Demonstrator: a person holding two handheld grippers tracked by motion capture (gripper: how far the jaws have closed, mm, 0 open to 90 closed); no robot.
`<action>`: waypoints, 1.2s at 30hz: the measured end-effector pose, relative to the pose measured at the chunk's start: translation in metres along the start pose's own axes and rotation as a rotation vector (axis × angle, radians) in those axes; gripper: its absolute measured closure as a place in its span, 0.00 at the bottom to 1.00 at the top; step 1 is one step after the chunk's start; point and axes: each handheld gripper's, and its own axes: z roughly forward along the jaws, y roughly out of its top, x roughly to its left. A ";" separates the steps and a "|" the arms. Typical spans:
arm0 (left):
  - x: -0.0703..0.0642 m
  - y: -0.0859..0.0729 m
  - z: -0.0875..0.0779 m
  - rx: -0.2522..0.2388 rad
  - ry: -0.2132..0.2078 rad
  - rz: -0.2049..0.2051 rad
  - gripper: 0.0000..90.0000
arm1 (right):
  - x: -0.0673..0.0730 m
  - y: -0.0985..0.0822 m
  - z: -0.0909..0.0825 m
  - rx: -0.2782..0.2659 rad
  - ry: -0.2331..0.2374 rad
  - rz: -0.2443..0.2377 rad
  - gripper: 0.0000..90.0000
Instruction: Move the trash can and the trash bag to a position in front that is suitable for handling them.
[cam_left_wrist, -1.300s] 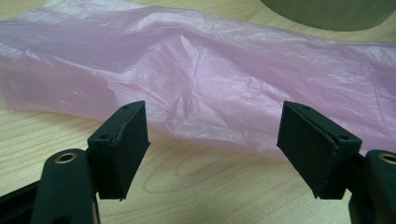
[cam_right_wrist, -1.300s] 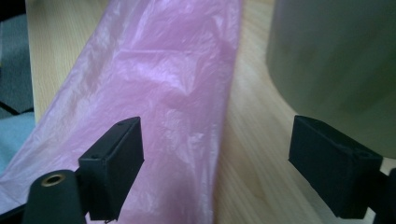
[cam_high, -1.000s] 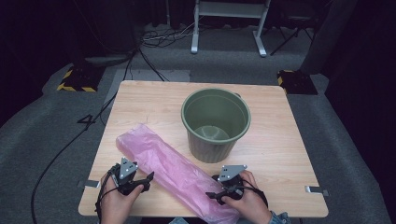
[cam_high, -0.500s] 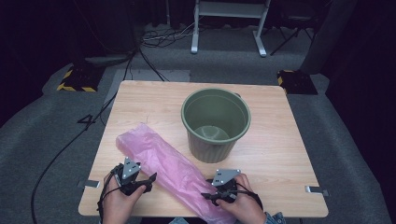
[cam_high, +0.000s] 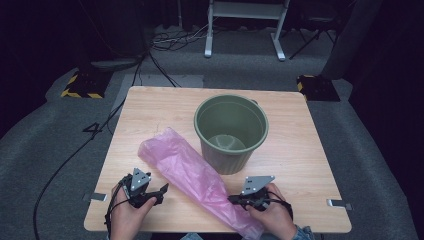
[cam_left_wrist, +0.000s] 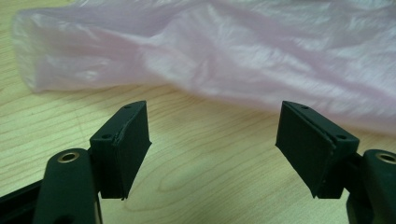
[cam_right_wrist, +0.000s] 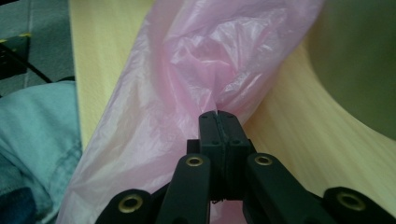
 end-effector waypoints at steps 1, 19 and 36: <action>0.000 0.000 0.001 -0.002 -0.002 0.000 0.29 | 0.000 0.000 0.000 0.000 0.000 0.000 1.00; -0.010 0.011 0.013 -0.015 -0.034 0.046 0.29 | -0.047 -0.065 -0.079 -0.053 -0.213 0.229 1.00; -0.017 0.013 0.016 -0.007 -0.048 0.065 0.29 | -0.045 -0.093 -0.123 -0.026 -0.349 0.243 0.37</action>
